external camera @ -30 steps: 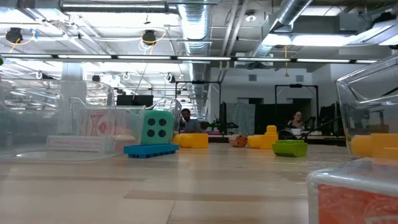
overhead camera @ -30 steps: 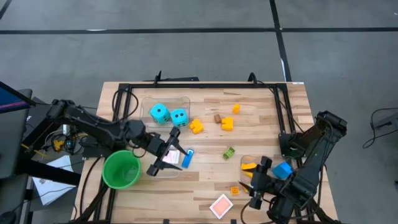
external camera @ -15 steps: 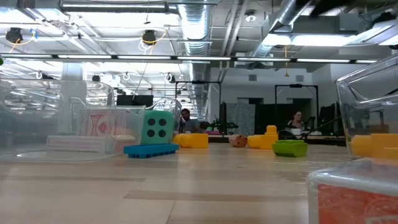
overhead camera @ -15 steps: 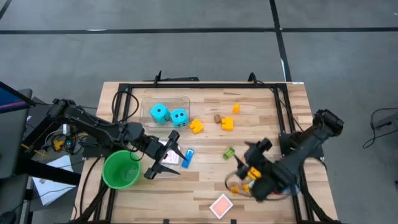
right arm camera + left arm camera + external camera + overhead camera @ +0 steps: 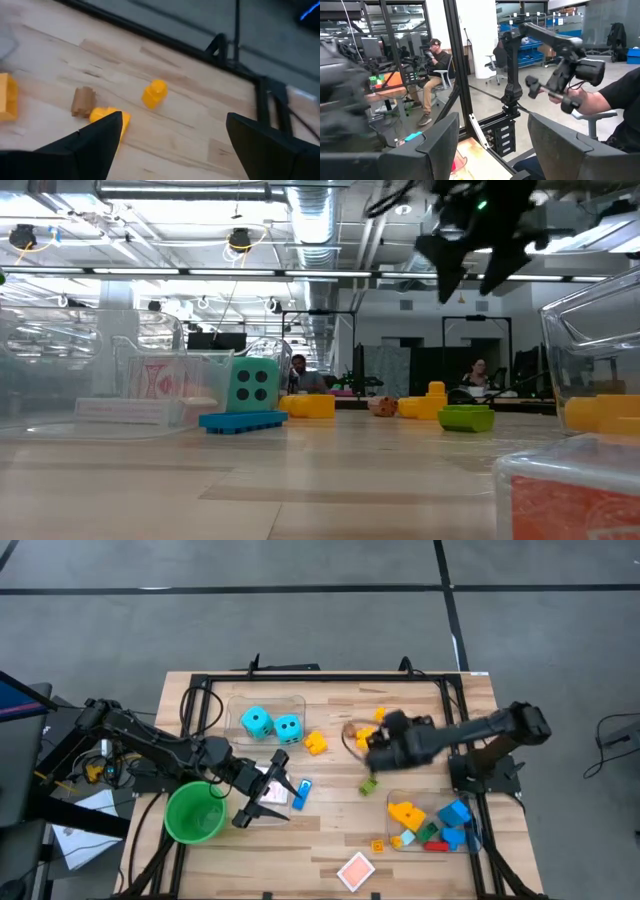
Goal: Pick & Place Toys
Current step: Put the yellow game piece into the bottom right transparent bin
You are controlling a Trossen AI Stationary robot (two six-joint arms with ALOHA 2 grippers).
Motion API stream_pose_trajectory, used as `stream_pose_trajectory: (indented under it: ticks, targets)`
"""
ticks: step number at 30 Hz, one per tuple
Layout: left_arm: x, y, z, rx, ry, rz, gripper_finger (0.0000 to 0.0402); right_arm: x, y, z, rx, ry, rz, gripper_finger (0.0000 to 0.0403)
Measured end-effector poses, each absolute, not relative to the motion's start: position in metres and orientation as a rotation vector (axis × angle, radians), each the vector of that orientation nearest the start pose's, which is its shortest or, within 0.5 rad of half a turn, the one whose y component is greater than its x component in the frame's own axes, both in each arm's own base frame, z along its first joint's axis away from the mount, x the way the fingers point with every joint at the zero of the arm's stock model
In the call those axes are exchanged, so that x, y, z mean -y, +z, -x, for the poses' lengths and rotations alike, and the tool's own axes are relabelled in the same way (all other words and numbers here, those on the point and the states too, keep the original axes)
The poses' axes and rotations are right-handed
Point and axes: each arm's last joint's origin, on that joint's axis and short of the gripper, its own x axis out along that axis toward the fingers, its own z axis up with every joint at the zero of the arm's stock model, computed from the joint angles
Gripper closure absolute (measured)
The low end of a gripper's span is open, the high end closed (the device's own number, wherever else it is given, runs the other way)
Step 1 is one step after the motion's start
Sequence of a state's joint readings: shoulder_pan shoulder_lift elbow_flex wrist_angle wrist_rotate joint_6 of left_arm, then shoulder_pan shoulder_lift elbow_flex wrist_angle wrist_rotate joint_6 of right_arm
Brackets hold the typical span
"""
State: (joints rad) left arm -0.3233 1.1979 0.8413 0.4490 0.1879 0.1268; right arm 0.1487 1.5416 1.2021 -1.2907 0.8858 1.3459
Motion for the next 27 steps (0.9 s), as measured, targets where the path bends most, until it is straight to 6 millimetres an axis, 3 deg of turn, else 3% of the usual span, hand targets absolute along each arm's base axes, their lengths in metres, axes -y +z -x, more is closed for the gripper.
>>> stream_pose_trajectory:
  ticks: [7, 12, 27]
  targets:
    - [0.091, 0.329, -0.254, 0.125, -0.504, -0.118, 0.0170, 0.056, 0.240, -0.277, -0.824, -1.080, -0.434, 0.0064]
    - [0.091, 0.328, -0.255, 0.119, -0.505, -0.118, 0.0170, 0.089, 0.224, -0.267, -0.875, -1.148, -0.457, 0.0070]
    - [0.091, 0.328, -0.254, 0.118, -0.505, -0.118, 0.0170, 0.114, 0.169, -0.247, -0.761, -1.151, -0.594, 0.0070]
